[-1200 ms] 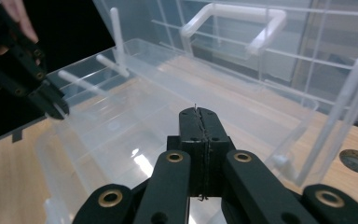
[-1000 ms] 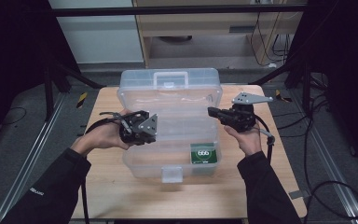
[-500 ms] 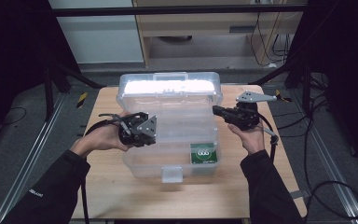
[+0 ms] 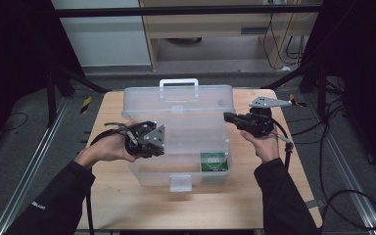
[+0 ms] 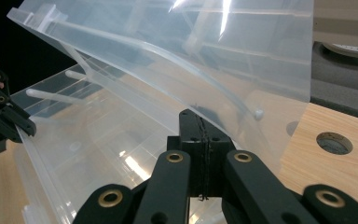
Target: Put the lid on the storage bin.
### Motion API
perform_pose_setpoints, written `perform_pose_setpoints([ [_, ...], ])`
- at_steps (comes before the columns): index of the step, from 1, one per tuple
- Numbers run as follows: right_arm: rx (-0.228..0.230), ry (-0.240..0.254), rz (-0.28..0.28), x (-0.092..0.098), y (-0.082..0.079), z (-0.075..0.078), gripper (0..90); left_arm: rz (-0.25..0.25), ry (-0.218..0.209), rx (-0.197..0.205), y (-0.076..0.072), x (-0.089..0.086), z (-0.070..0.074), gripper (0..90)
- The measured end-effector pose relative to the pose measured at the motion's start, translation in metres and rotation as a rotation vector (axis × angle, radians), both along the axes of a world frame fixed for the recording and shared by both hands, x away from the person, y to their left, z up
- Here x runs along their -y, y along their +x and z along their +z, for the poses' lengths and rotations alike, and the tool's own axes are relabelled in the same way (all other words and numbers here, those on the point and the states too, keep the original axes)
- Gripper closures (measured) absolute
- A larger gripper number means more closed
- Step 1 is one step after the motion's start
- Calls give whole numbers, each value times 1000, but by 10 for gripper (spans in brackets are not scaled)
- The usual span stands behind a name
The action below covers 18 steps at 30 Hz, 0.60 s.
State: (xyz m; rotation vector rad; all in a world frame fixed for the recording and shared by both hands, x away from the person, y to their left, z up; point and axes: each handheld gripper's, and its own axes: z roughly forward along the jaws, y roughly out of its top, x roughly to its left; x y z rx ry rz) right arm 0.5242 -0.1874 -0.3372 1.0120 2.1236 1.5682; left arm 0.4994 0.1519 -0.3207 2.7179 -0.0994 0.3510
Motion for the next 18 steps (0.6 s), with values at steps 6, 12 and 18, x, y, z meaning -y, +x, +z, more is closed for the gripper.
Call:
perform_pose_setpoints([
  [6,-7,5,2,1,-1,-2,899,17,-26,-4,0,-2,-1,817],
  [12,-8,-2,10,1,-2,-2,881,24,-95,-20,0,-2,0,752],
  [18,-9,-2,11,1,-2,-3,878,35,-146,-37,-1,2,-1,699],
])
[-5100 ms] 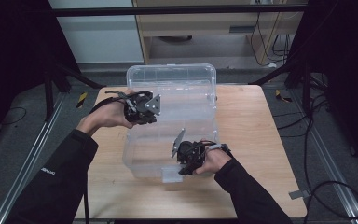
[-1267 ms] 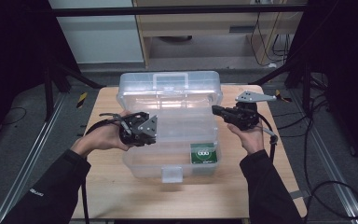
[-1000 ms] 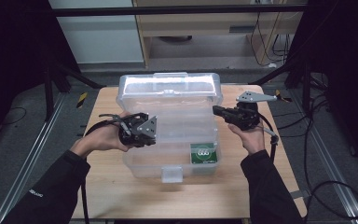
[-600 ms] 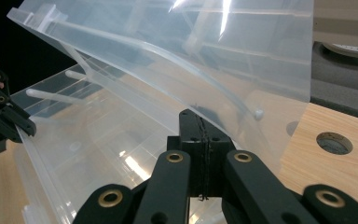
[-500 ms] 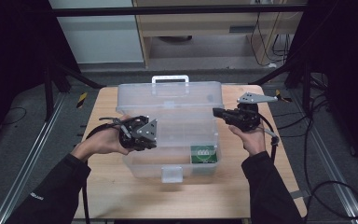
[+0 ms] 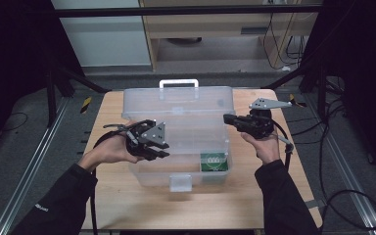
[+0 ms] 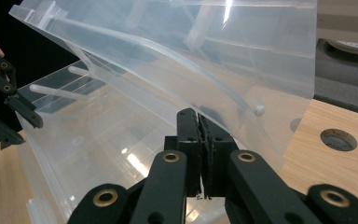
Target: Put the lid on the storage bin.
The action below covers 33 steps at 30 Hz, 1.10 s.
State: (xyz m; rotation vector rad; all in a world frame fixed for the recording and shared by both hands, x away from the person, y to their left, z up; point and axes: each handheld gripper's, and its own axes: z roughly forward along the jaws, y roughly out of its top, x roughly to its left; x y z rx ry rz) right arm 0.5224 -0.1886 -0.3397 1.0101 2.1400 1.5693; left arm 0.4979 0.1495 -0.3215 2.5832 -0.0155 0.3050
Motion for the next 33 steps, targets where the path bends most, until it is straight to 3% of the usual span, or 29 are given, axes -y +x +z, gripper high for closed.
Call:
perform_pose_setpoints([
  [11,-1,-1,6,0,0,0,875,33,-127,-39,-4,10,-10,575],
  [15,-2,-2,6,0,-1,0,875,61,-218,-57,-5,11,-13,540],
  [22,-5,-7,9,0,-1,-1,875,92,-322,-58,-12,13,-16,521],
  [28,-3,-9,8,1,-1,-1,882,153,-434,-62,-18,11,-19,516],
  [33,-9,-10,11,1,-2,-1,889,196,-486,-59,-21,6,-20,521],
])
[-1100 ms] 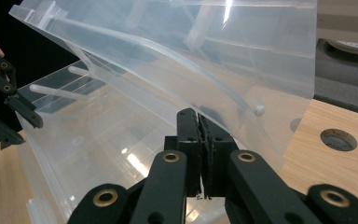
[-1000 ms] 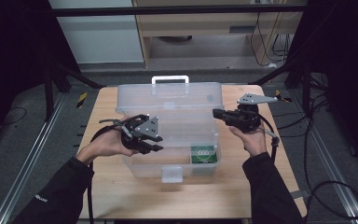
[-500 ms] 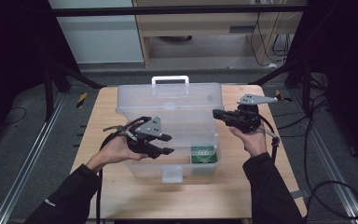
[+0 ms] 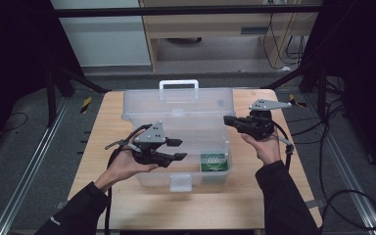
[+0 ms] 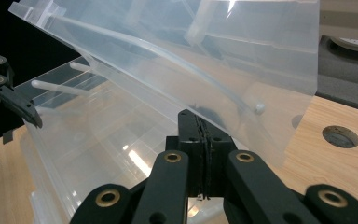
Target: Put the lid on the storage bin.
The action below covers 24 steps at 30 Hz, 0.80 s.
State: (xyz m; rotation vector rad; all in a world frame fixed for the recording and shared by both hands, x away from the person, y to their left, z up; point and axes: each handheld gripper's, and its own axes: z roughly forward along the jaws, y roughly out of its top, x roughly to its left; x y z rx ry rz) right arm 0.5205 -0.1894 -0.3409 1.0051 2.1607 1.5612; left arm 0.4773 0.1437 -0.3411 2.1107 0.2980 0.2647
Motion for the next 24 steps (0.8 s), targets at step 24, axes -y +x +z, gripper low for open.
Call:
perform_pose_setpoints([
  [24,-13,-12,3,2,-1,-2,897,272,-198,10,-6,-48,-8,694],
])
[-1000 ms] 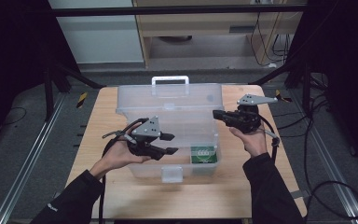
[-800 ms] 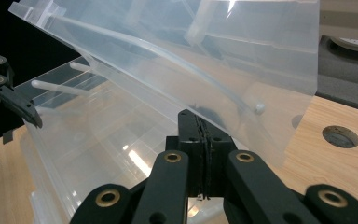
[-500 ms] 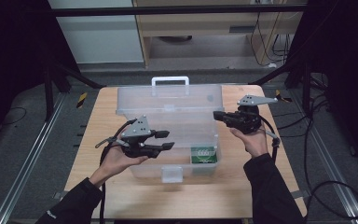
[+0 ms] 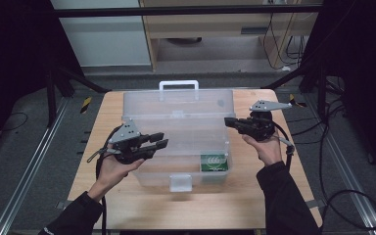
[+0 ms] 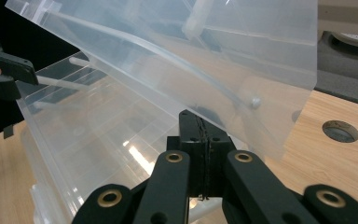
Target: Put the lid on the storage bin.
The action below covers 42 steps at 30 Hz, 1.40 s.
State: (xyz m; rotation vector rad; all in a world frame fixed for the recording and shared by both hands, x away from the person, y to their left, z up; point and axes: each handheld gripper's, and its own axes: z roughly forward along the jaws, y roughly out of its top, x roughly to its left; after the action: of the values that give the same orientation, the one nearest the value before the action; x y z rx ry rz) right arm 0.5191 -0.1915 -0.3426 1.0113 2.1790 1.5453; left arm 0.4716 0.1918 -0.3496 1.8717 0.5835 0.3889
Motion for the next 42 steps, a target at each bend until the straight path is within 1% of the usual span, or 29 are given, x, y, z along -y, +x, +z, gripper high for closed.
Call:
perform_pose_setpoints([
  [2,0,1,2,1,0,0,898,14,-3,1,0,-4,0,713],
  [10,-2,-6,4,1,-2,0,899,102,-52,1,-1,-25,0,798],
  [14,-2,-8,6,1,-3,-1,899,134,-53,-4,0,-34,-1,834],
  [15,-2,-8,6,1,-3,-1,899,145,-56,3,0,-36,-1,844],
  [17,-4,-10,7,1,-4,-2,899,156,-60,-4,1,-39,-2,854],
  [18,-4,-13,8,1,-5,-2,899,166,-64,1,1,-41,-3,861],
  [20,-3,-19,10,1,-6,-2,899,175,-71,-9,3,-45,-4,868],
  [24,-3,-24,13,2,-9,-4,899,190,-64,-16,4,-50,-6,877],
  [29,0,-37,13,3,-12,-4,899,204,-67,-15,3,-56,-7,878],
  [35,8,-36,21,3,-17,-3,900,215,-62,-17,3,-62,-9,881],
  [42,-2,-47,31,4,-23,-8,900,229,-53,-27,2,-69,-12,887],
])
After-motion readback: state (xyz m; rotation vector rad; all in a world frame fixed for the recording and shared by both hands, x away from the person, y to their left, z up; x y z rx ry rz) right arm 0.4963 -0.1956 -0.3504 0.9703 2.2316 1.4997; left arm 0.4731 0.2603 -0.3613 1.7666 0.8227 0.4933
